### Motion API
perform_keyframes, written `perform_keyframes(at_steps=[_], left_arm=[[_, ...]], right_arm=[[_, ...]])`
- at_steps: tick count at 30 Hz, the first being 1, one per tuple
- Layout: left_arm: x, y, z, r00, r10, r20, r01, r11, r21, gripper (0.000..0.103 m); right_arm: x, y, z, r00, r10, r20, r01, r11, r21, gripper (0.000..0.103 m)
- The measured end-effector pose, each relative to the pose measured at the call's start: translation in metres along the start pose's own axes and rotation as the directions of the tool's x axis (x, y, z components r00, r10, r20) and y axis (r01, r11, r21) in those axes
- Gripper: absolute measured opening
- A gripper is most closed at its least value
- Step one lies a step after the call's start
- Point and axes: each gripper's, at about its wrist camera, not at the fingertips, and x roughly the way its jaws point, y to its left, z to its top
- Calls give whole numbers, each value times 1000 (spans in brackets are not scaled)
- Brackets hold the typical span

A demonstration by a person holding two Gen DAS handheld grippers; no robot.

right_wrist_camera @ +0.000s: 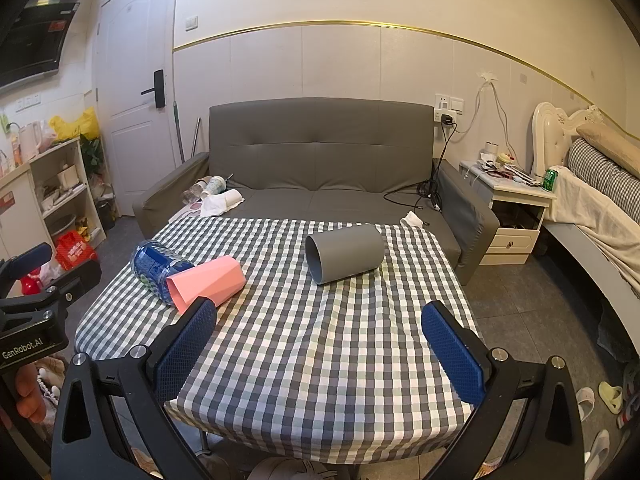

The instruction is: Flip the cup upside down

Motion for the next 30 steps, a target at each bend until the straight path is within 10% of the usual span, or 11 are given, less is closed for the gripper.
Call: perform_keyframes(at_steps=[30], left_arm=[[-1, -2, -1, 1000, 3, -1, -3, 1000, 5, 103]], right_arm=[[1, 1, 0, 1000, 0, 1, 0, 1000, -1, 103]])
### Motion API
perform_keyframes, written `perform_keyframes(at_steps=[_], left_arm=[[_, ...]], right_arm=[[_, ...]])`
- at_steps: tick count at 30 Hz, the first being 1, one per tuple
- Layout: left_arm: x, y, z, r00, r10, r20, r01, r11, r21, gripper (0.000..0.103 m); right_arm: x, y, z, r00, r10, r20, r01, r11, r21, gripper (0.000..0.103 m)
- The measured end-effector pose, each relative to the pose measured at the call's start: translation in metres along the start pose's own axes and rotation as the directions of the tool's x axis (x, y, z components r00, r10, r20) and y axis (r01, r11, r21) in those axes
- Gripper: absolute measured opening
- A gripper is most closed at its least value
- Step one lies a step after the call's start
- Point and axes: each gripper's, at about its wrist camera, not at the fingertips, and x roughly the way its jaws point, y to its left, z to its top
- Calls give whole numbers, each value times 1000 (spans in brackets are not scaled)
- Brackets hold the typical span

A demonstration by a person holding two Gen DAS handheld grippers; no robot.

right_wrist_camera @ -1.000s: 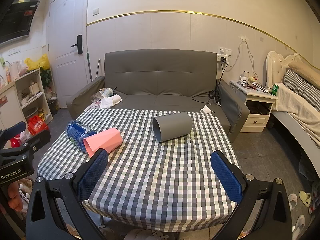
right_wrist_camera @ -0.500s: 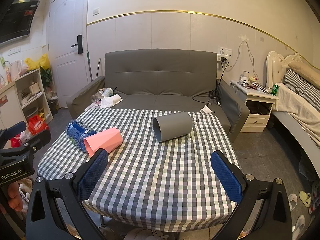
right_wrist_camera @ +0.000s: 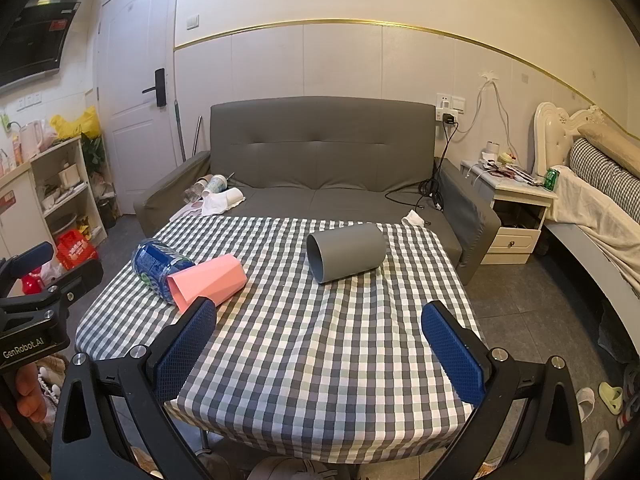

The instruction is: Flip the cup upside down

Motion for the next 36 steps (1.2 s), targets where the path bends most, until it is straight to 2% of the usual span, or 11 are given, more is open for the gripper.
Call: perform_keyframes(at_steps=[13, 16, 21, 26, 30, 34, 36], left_arm=[[-5, 2, -4, 1000, -18, -8, 18, 1000, 3, 103], [8, 2, -8, 1000, -10, -11, 10, 1000, -2, 103], [17, 27, -2, 997, -16, -71, 9, 994, -106, 103], [32, 54, 8, 993, 24, -114, -42, 986, -160, 103], [42, 78, 6, 986, 100, -134, -122, 978, -168, 103], [55, 106, 3, 970, 181, -165, -209, 962, -174, 103], [65, 122, 3, 963, 198, -182, -233, 953, -193, 103]], right_arm=[[0, 0, 0, 1000, 2, -2, -2, 1000, 1, 103], [-2, 5, -1, 1000, 5, -1, -5, 1000, -4, 103], [5, 11, 4, 999, 38, -6, -38, 999, -34, 103], [23, 30, 17, 994, 103, -39, -106, 990, -97, 103], [50, 57, 32, 983, 164, -77, -175, 970, -171, 103], [82, 97, 45, 962, 232, -141, -263, 927, -267, 103], [98, 116, 49, 950, 259, -177, -303, 903, -306, 103]])
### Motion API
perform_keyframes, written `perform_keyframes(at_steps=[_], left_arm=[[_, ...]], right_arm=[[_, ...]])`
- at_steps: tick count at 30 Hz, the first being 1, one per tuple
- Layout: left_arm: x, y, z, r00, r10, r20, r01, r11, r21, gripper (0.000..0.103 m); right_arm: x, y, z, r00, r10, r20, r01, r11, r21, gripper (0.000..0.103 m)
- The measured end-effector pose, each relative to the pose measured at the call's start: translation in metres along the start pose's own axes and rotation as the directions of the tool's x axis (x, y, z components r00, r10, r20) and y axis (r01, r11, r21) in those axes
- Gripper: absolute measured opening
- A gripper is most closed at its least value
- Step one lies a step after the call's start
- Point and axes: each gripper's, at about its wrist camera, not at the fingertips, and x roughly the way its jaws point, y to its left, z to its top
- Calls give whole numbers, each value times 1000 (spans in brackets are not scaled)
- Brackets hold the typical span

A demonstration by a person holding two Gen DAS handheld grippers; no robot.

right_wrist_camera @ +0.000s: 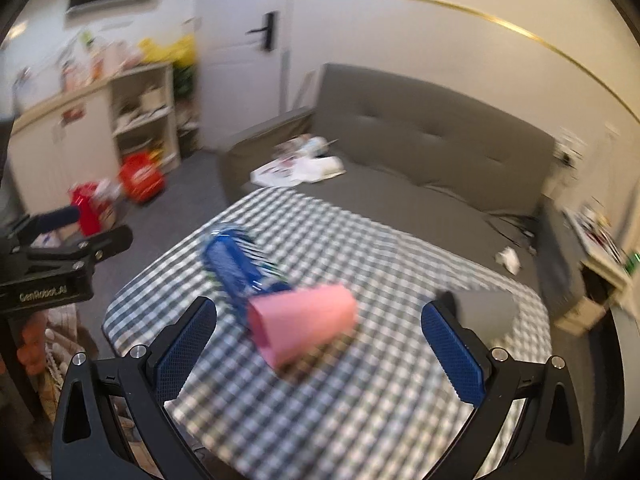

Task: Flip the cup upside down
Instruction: 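Grasp the lying blue bottle with the right gripper and lift it, then carry the blue bottle with the right gripper, turning it upright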

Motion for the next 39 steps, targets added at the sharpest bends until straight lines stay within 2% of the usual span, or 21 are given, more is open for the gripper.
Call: perform_keyframes(at_steps=[4, 8, 16, 20, 22, 26, 29, 33, 39], left_arm=[[18, 16, 8, 999, 49, -15, -49, 999, -11, 103], [36, 22, 12, 998, 49, -32, -49, 999, -6, 103], [78, 44, 12, 990, 60, -130, -68, 996, -57, 103], [86, 52, 12, 986, 55, -157, -68, 994, -82, 103], [89, 53, 10, 985, 54, -164, -69, 994, -87, 103], [89, 54, 10, 984, 49, -169, -64, 994, -89, 103], [89, 54, 10, 985, 51, -167, -67, 994, -90, 103], [85, 55, 10, 986, 56, -156, -71, 993, -96, 103], [74, 47, 11, 990, 63, -125, -74, 994, -85, 103]], right_arm=[[43, 25, 18, 994, 69, -83, -77, 993, -92, 103], [89, 52, 31, 978, 99, -182, -133, 974, -183, 103], [167, 87, 38, 934, 61, -352, -167, 946, -279, 103], [183, 91, 35, 924, 46, -379, -167, 941, -293, 101], [189, 93, 34, 921, 38, -388, -165, 940, -299, 99], [199, 96, 36, 911, 44, -410, -177, 940, -293, 83], [197, 98, 38, 917, 37, -397, -164, 942, -292, 82], [182, 94, 49, 937, 50, -347, -143, 958, -247, 80], [141, 80, 74, 965, 79, -251, -117, 983, -143, 77]])
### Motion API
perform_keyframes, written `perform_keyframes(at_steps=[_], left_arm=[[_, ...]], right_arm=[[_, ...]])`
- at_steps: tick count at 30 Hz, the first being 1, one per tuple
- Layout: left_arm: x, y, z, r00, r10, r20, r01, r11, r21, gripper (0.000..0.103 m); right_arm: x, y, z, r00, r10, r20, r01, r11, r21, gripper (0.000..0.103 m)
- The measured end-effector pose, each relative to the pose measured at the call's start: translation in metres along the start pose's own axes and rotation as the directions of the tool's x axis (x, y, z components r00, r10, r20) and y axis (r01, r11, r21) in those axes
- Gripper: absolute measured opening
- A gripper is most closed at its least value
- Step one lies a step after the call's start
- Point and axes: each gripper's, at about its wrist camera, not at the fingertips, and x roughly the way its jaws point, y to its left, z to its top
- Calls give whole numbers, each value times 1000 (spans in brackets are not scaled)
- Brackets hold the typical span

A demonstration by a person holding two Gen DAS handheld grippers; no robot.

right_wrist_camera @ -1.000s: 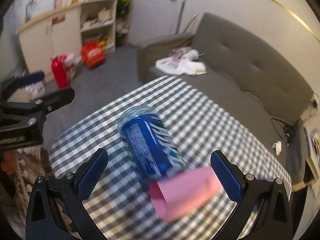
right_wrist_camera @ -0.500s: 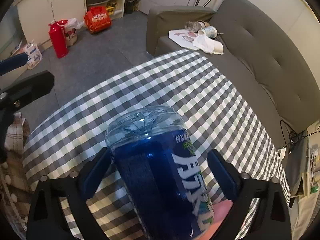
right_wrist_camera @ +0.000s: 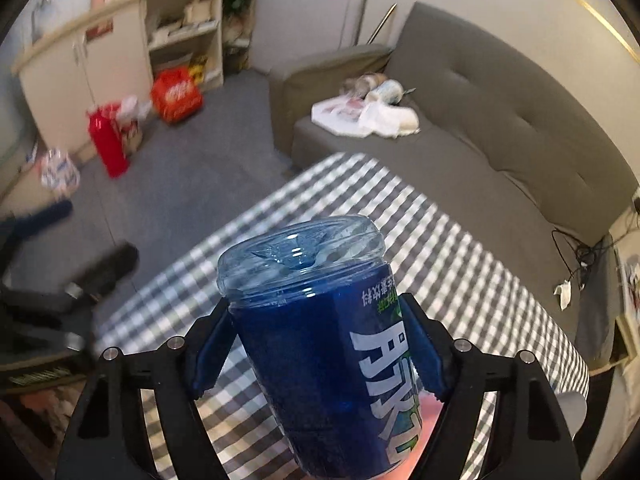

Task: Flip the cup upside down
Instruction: 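Carry the blue bottle with the right gripper, turning it upright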

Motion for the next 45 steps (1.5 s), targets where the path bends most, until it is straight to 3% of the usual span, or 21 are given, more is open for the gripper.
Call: perform_keyframes(at_steps=[6, 12, 20, 26, 37, 45], left_arm=[[-21, -16, -4, 999, -4, 49, 2, 999, 43, 103], [-50, -43, -14, 994, -49, 94, 39, 994, 105, 103], [-81, -81, -37, 982, -180, 49, 172, 975, 141, 103], [-91, -106, -55, 982, -189, 28, 179, 962, 204, 103], [-72, -128, -81, 989, -148, -28, 150, 941, 304, 103], [-57, -130, -74, 986, -157, -52, 166, 944, 286, 103]], right_arm=[[-58, -12, -10, 996, -14, 88, 6, 996, 86, 77], [-112, -40, -53, 992, -78, 102, 49, 964, 261, 77], [-123, -84, -150, 989, -149, -18, 136, 838, 528, 77], [-104, -99, -197, 990, -117, -84, 144, 767, 625, 77], [-65, -111, -188, 991, -92, -100, 136, 736, 664, 77], [-52, -118, -182, 991, -88, -102, 134, 737, 662, 77]])
